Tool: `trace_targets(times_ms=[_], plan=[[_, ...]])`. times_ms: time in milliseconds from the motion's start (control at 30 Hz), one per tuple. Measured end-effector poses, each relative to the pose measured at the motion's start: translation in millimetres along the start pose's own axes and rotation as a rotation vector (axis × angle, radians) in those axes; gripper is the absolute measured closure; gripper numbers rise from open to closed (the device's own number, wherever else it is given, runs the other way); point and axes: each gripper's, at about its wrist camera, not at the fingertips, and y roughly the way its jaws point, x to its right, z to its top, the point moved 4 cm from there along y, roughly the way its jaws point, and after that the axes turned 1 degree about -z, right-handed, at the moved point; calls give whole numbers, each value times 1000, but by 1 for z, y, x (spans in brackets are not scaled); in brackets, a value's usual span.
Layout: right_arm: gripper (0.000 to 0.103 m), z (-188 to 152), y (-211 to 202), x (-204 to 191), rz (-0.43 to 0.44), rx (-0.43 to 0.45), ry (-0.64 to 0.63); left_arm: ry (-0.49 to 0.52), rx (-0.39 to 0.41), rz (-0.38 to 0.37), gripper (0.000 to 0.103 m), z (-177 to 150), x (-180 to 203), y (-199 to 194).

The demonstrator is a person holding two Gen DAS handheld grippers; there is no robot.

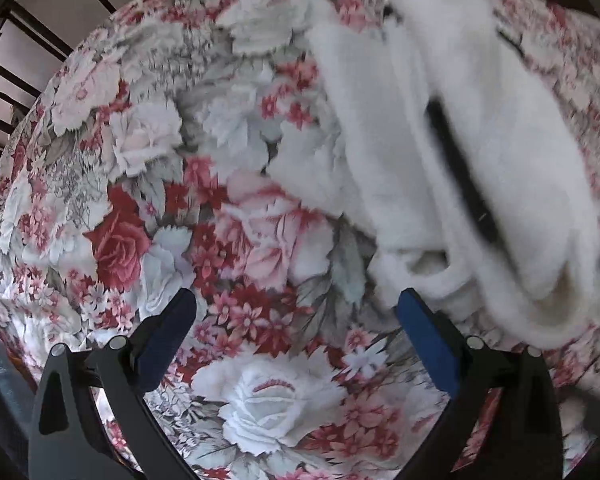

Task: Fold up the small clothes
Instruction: 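Open the right tool on the folded sweater and withdraw the left tool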

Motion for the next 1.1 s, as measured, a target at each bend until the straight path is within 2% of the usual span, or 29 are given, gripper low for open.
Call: trace_targets(times_ms=[67, 100, 133, 167, 267, 367, 467, 533, 633, 700, 733, 767, 800, 867, 900, 933, 967, 1000, 1033, 1100], plan=[[45, 0, 9, -2, -32, -18, -36, -6, 17, -12, 5, 6, -1, -2], [59, 0, 14, 0, -60, -20, -42, -15, 20, -15, 5, 9, -1, -2], [91, 1, 18, 9, -103, -22, -27, -23, 18, -21, 5, 10, -2, -2], [94, 2, 18, 20, -66, -23, 45, -30, 16, -33, 5, 14, -3, -6], [94, -1, -6, 68, 77, 45, 386, -35, 40, -55, 5, 22, -2, -12], [94, -8, -25, 96, 116, 114, 530, -24, 85, -77, 5, 30, 6, -23], [94, -11, -26, 100, 153, 114, 564, -36, 85, -24, 5, 38, 19, -20], [94, -11, -25, 96, 156, 105, 549, -51, 48, -22, 5, 43, 28, -4], [94, -8, -27, 93, 151, 115, 545, -51, 39, 101, 4, 43, 25, 3], [94, -7, -28, 96, 150, 125, 559, -144, -8, 117, 5, 37, 7, 6], [94, -7, -27, 95, 153, 124, 562, -212, -42, 142, 9, 32, -11, 8], [94, -7, -27, 95, 155, 123, 563, -304, -71, 158, 10, 25, -36, 11], [94, -6, -26, 94, 159, 121, 562, -376, -90, 138, 10, 19, -54, 14], [94, -5, -24, 91, 169, 115, 555, -514, -107, 35, 12, 9, -80, 13], [94, -5, -23, 90, 168, 114, 551, -539, -78, 3, 19, 10, -82, 5], [94, -4, -23, 89, 166, 115, 552, -536, -35, -35, 19, 15, -78, -7], [94, -3, -24, 89, 166, 121, 560, -485, 24, -100, 18, 26, -64, -23], [94, -4, -26, 92, 166, 129, 574, -423, 57, -125, 16, 34, -48, -33], [94, -5, -28, 95, 164, 139, 594, -344, 79, -123, 11, 43, -30, -41], [94, -9, -32, 100, 166, 154, 627, -161, 111, -57, 10, 55, 17, -46]])
